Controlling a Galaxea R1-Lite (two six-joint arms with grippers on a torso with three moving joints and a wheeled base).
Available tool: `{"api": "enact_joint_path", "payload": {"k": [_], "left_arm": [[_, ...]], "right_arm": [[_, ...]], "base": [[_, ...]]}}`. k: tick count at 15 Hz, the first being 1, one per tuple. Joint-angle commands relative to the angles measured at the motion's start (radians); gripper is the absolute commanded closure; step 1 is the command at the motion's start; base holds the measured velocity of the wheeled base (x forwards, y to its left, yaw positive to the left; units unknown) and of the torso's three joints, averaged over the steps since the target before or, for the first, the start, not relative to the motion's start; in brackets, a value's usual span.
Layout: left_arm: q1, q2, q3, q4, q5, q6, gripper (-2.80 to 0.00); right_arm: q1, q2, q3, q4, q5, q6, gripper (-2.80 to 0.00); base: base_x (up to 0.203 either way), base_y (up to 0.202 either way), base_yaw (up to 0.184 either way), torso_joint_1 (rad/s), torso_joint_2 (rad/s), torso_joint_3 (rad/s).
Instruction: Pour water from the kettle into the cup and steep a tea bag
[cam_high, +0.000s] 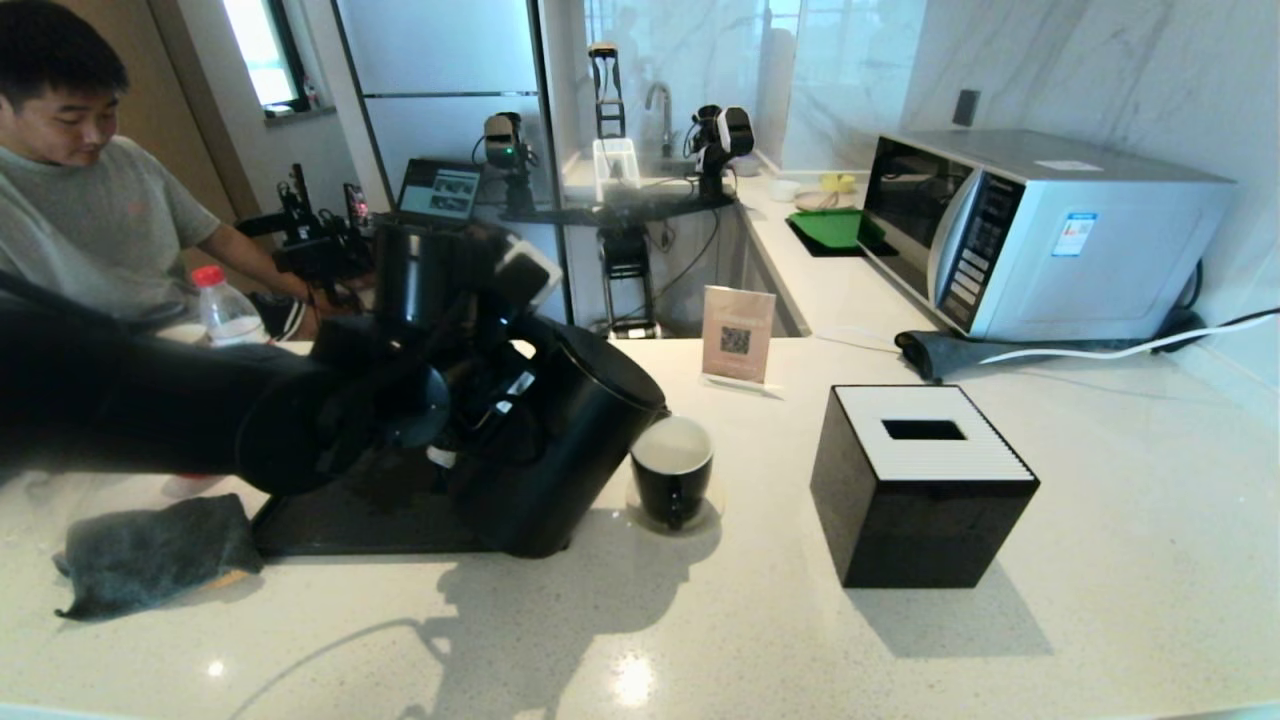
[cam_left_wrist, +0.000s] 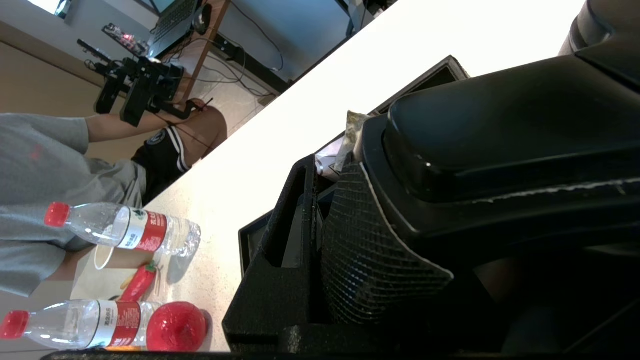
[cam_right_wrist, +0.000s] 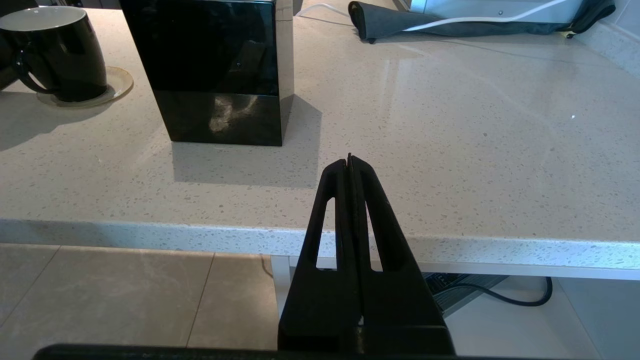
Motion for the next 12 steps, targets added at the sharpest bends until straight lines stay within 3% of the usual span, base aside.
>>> {"api": "enact_joint_path", "payload": {"k": [1, 12], "left_arm": [[0.000, -0.012, 0.000, -0.003, 0.005, 0.004, 0.00], [0.003, -0.021, 0.000, -0.003, 0.005, 0.071, 0.00]], "right_arm": [[-0.001, 0.001, 0.000, 0.000, 0.002, -0.001, 0.00], [0.000, 0.001, 0.000, 0.000, 0.001, -0.001, 0.00]], "base": [[0.000, 0.000, 0.000, 0.000, 0.00, 0.000], [0.000, 0.000, 0.000, 0.000, 0.00, 0.000]]}}
